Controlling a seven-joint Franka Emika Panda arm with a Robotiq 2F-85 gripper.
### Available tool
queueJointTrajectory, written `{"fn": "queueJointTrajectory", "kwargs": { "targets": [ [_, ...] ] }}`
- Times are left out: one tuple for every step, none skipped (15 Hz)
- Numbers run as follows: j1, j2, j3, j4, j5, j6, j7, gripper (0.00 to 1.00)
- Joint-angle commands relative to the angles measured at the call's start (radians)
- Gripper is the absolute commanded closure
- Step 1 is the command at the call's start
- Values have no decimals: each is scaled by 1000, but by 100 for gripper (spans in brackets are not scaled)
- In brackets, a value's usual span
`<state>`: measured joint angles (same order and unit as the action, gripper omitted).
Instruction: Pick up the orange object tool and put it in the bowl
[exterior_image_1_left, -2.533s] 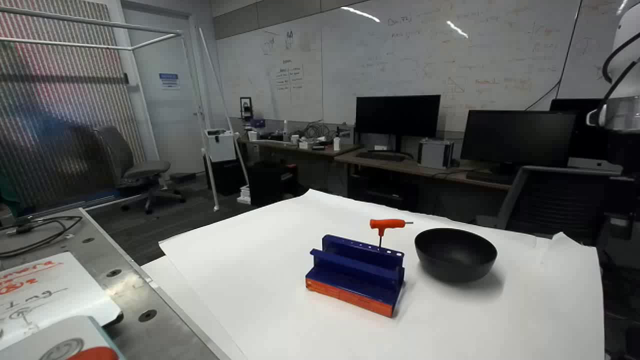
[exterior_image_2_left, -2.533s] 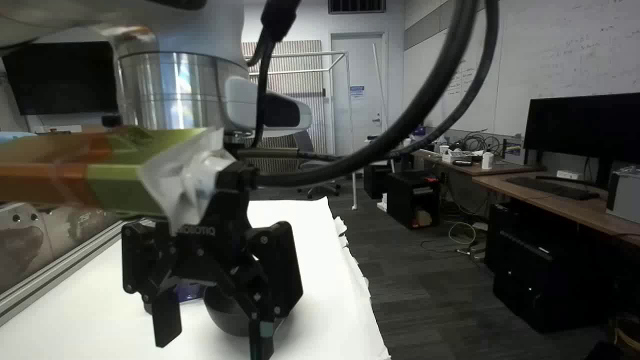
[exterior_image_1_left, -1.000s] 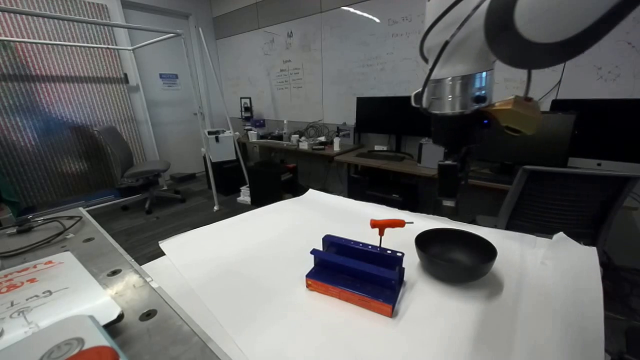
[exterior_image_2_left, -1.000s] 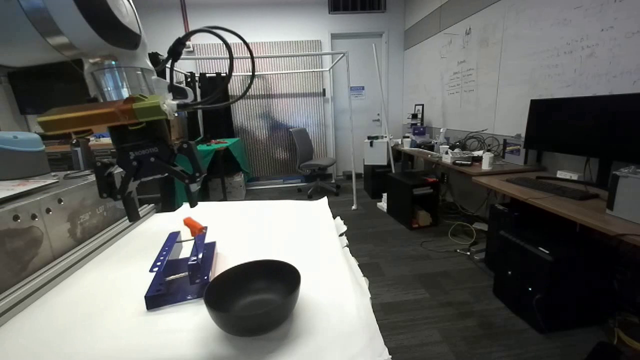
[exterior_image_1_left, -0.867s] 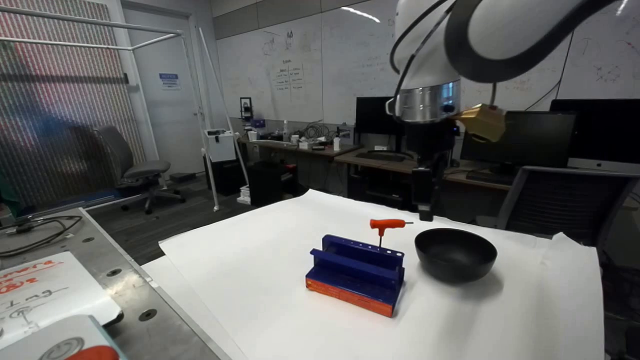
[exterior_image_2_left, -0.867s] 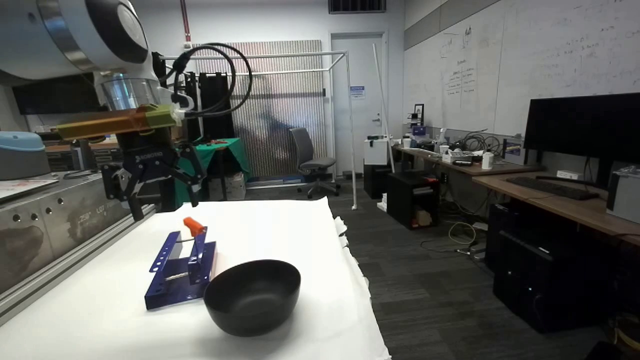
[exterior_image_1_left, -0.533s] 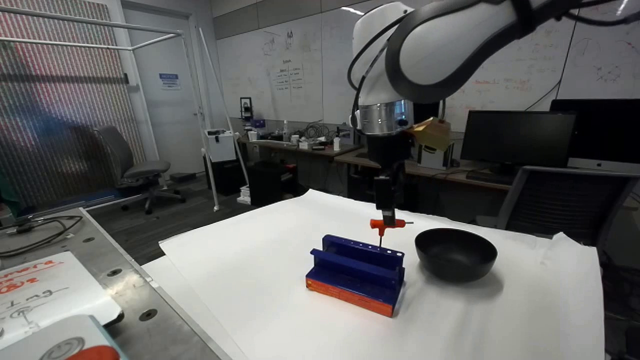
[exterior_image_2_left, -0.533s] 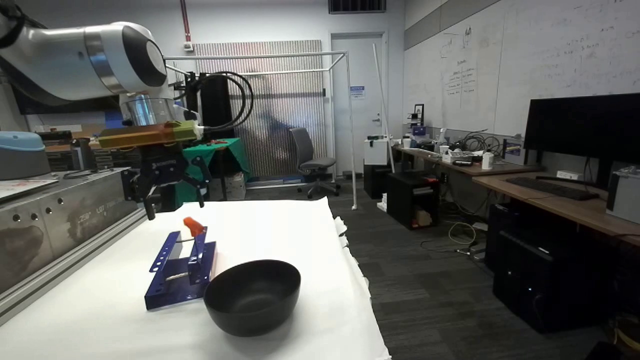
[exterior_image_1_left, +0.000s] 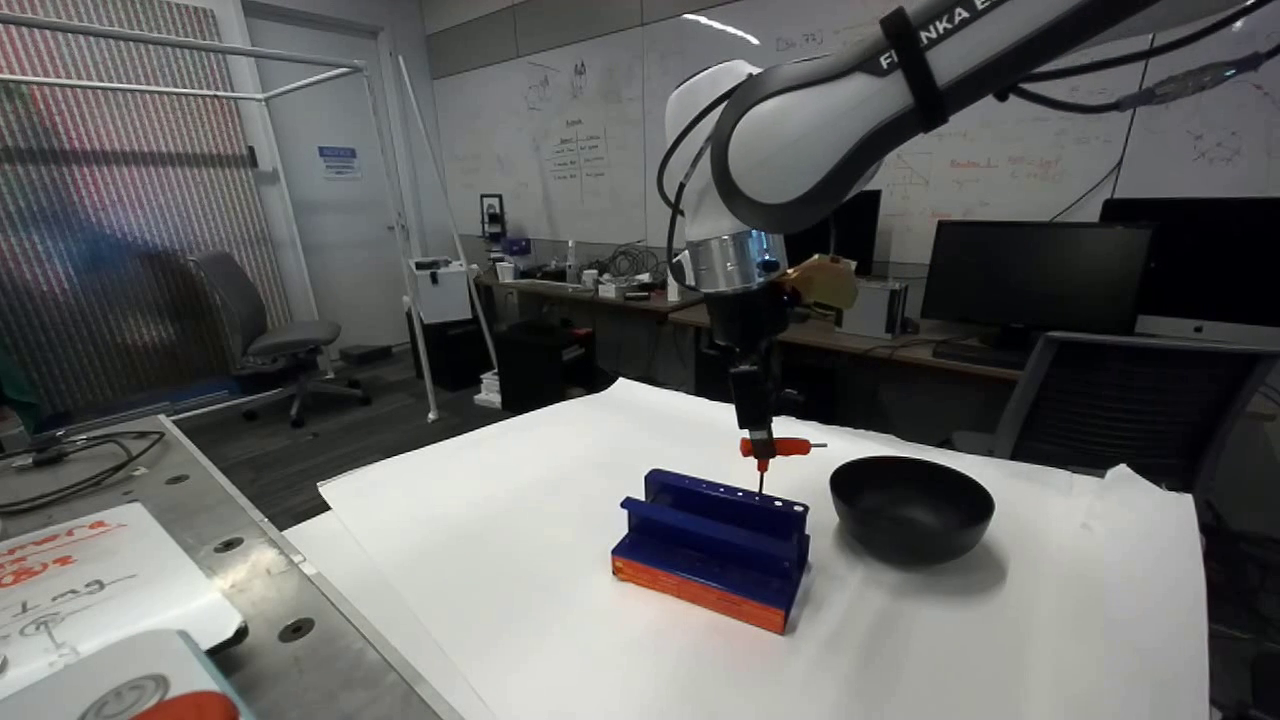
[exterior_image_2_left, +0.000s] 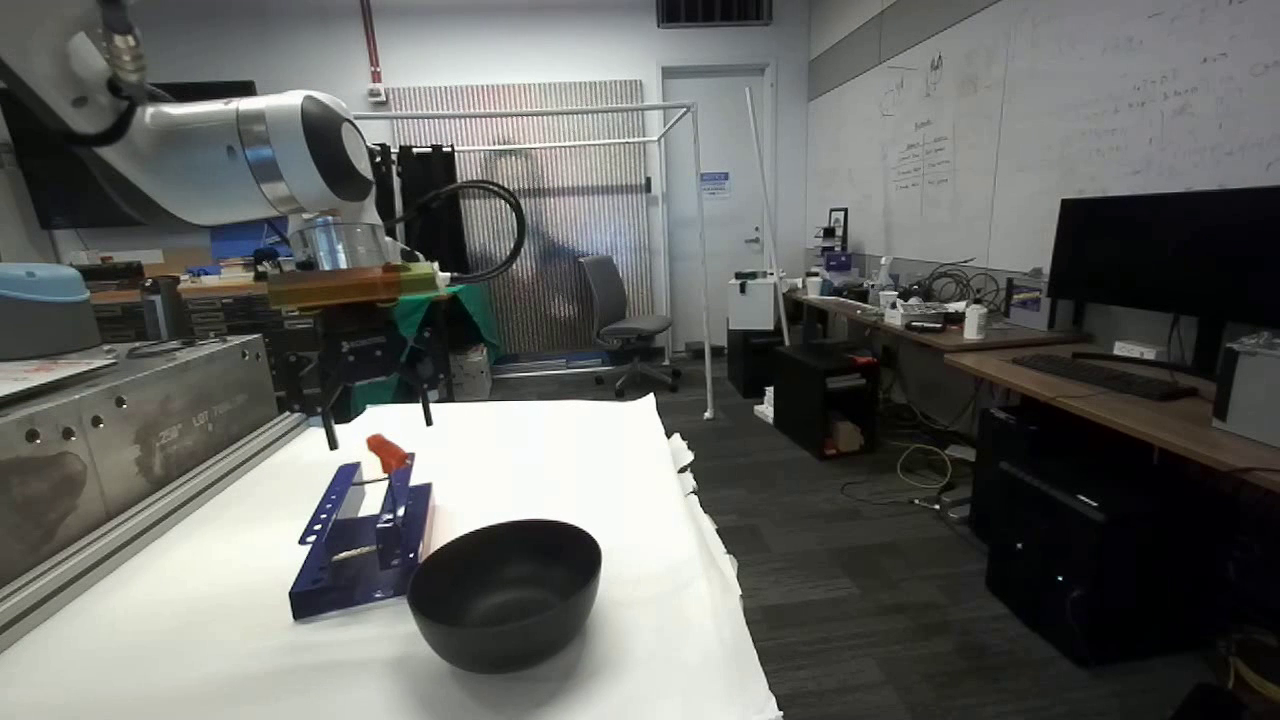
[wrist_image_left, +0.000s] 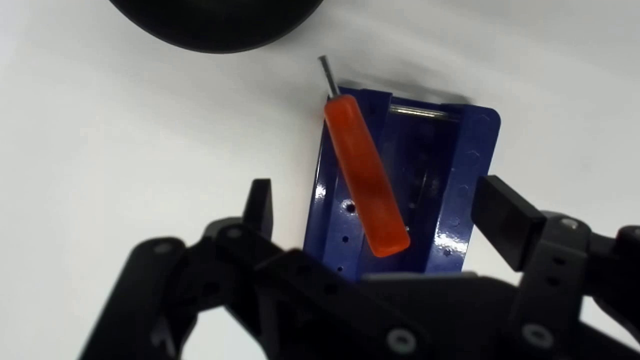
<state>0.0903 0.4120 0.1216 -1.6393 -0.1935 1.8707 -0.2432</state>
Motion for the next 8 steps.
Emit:
{"fn": "queueJointTrajectory", "kwargs": {
  "targets": [
    [-1, 44, -5, 58, 5, -26, -57, 25],
    [-2, 48, -6, 59, 5, -26, -67, 26],
    [-2, 52, -7, 59, 3, -27, -70, 34],
    [-2, 52, -8, 56, 2, -27, -75, 42],
    [-5, 50, -8, 53, 5, -29, -85, 51],
    [-6, 48, -8, 51, 4, -33, -92, 58],
    [-7, 46, -8, 50, 4, -35, -97, 65],
    [-6, 39, -10, 42, 0, -26, -91, 73]
  ]
}}
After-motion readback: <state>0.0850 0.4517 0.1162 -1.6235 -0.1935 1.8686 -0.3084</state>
